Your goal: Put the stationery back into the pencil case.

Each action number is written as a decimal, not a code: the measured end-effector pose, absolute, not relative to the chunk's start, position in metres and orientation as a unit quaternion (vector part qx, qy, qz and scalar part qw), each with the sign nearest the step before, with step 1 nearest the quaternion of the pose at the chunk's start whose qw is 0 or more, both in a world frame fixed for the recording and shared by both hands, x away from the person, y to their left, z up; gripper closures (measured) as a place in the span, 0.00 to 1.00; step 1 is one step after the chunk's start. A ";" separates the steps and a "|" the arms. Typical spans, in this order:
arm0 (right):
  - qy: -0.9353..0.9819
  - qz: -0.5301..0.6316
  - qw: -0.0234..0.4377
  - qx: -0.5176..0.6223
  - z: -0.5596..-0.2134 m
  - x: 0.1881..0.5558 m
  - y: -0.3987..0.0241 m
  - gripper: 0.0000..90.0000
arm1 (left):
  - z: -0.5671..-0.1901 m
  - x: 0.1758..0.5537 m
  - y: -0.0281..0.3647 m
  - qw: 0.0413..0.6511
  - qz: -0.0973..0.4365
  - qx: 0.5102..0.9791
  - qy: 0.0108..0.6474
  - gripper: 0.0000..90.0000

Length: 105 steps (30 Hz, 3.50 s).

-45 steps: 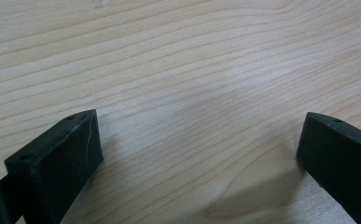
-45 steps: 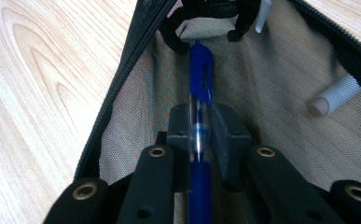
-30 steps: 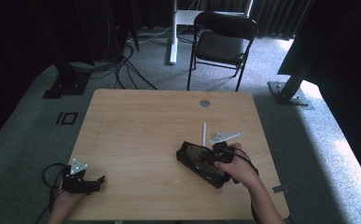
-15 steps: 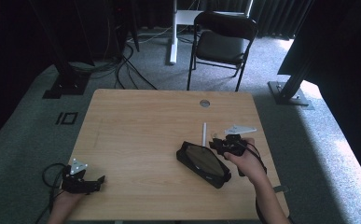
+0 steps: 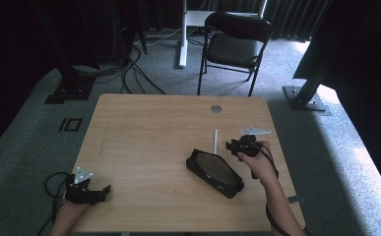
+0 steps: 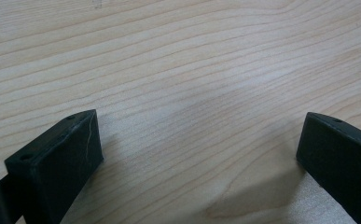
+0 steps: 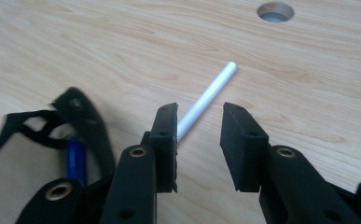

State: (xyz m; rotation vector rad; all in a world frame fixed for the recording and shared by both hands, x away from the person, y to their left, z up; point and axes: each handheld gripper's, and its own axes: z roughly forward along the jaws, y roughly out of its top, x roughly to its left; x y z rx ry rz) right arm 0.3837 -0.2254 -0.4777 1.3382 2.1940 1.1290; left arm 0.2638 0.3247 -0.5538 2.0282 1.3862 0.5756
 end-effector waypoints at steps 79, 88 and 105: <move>0.772 0.338 0.179 0.508 -0.495 0.412 -0.236 0.76 | -0.554 0.264 0.325 0.304 0.217 0.766 0.523 0.00; 0.777 0.358 0.179 0.487 -0.476 0.398 -0.241 0.76 | -0.554 0.264 0.325 0.304 0.217 0.766 0.523 0.00; 0.791 0.396 0.161 0.438 -0.447 0.370 -0.231 0.76 | -0.554 0.264 0.325 0.304 0.217 0.766 0.523 0.00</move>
